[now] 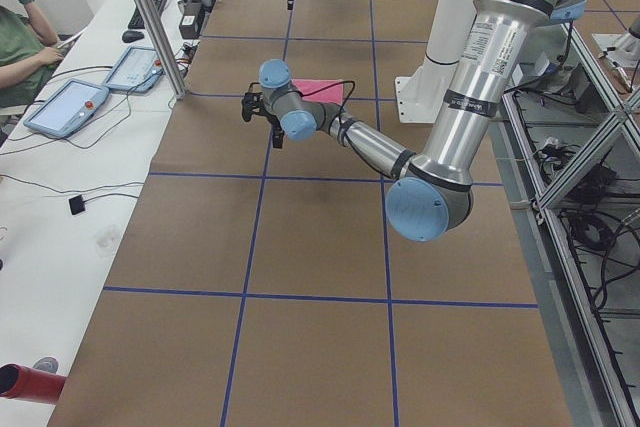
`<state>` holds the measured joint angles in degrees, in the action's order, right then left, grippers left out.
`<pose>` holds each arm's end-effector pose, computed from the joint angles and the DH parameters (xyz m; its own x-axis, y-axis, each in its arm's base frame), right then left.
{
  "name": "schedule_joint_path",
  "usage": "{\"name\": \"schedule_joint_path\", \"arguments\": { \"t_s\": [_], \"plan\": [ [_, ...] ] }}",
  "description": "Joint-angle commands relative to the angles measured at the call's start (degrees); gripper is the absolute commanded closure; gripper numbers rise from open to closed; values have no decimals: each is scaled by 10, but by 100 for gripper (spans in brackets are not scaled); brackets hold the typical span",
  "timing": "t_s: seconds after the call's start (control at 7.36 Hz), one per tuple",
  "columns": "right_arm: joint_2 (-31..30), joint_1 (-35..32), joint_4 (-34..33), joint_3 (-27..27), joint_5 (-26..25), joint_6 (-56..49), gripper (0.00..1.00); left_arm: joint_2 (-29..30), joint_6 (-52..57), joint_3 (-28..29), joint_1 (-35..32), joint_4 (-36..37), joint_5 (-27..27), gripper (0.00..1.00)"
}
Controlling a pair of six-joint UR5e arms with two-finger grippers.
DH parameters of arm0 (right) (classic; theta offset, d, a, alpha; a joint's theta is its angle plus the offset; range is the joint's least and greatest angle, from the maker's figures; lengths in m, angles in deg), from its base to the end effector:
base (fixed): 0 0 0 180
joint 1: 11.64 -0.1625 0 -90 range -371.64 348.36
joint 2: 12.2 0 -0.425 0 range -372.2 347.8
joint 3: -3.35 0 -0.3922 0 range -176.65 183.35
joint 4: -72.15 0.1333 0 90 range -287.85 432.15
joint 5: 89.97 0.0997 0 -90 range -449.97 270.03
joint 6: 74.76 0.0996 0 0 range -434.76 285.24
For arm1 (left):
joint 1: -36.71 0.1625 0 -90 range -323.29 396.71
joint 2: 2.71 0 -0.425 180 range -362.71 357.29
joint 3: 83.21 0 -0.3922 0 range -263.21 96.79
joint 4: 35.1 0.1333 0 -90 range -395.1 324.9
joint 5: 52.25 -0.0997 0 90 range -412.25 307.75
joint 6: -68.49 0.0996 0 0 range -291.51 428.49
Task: Fold towel twice with both arms
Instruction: 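Move both grippers toward opposite edges of the pink towel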
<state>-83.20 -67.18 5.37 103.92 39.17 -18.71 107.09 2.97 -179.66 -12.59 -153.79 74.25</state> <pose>-0.2822 -0.5356 0.3381 0.4821 -0.0630 0.8738 -0.1034 0.9863 0.1281 0.3472 -0.5172 0.3533 0.4619 -0.0262 -0.8866 0.1105 0.9935 0.0282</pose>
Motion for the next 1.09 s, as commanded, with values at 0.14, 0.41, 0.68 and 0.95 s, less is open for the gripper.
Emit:
{"name": "schedule_joint_path", "arguments": {
  "t_s": [0.14,0.41,0.68,0.95],
  "plan": [
    [9,76,58,7,-12,180,1,30,-229,-11,153,-54,-130,0],
    [11,108,58,8,-13,194,1,43,-256,-9,190,-53,-134,0],
    [11,119,58,7,-13,192,1,43,-256,-4,203,-53,-155,0],
    [12,132,74,1,-13,192,1,47,-257,0,220,-52,-159,5]
  ]
}}
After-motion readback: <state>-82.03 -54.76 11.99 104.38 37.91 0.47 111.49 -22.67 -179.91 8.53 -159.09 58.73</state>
